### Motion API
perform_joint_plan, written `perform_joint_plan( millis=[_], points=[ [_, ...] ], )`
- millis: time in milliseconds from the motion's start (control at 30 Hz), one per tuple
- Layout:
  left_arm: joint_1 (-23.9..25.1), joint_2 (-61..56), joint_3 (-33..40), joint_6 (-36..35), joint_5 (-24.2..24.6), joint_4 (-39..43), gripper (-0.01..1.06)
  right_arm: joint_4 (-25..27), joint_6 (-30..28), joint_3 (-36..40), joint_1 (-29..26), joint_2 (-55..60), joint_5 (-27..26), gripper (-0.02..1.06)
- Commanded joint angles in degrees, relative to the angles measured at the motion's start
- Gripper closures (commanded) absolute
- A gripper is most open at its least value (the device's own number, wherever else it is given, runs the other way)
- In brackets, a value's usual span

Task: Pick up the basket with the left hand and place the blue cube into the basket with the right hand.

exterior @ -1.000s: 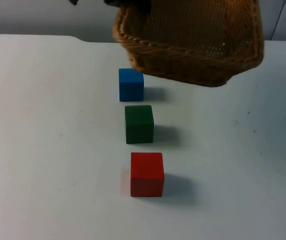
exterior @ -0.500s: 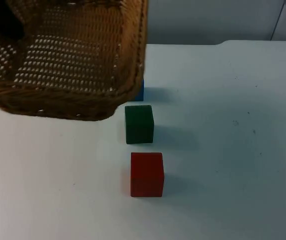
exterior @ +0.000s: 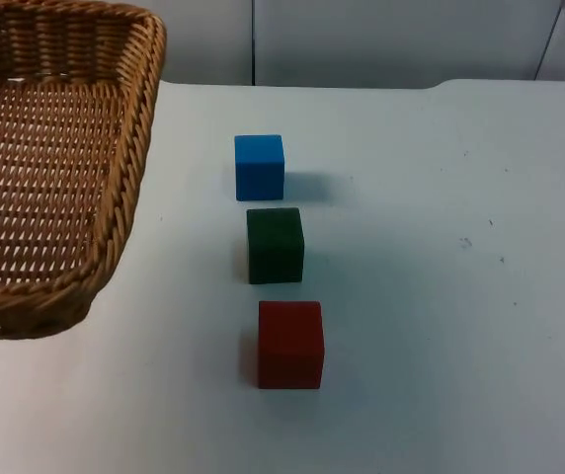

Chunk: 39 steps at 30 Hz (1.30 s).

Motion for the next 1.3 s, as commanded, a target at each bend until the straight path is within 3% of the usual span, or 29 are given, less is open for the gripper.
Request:
perform_joint_plan(
  millis=[0, 333, 600, 733, 933, 1033, 1067, 1167, 1267],
  points=[
    [0.9, -0.7, 0.3, 0.6, 0.3, -2.2, 1.05, 0.2, 0.0, 0.4, -0.3, -0.2, -0.4, 0.04],
    [0.9, -0.7, 0.8, 1.5, -1.7, -2.8, 1.05, 0.4, 0.0, 0.4, -0.3, -0.2, -0.4, 0.04],
    [0.9, -0.7, 0.8, 1.5, -1.8, -2.8, 1.05, 6.8, -2.4, -3.1, -0.3, 4.1, -3.0, 0.04],
    [0.9, -0.7, 0.8, 1.5, -1.9, -2.9, 1.05, 12.7, -6.7, -8.8, -0.3, 15.5, -9.2, 0.04],
    [0.9, -0.7, 0.8, 1.5, -1.8, -3.3, 1.05, 21.0, -12.0, -16.8, -0.3, 31.5, -13.1, 0.04],
    [0.9, -0.7, 0.8, 1.5, -1.8, -3.3, 1.05, 30.7, -20.5, -25.1, -0.3, 46.3, -16.5, 0.06],
    [0.9, -0.7, 0.8, 1.5, -1.8, -3.3, 1.05, 30.7, -20.5, -25.1, -0.3, 46.3, -16.5, 0.06],
    [0.9, -0.7, 0.8, 1.5, -1.8, -3.3, 1.05, 41.0, -28.1, -34.5, 1.9, 60.1, -16.8, 0.06],
    [0.9, -0.7, 0.8, 1.5, -1.8, -3.3, 1.05, 41.0, -28.7, -40.0, 6.9, 67.0, -17.6, 0.06]
  ],
)
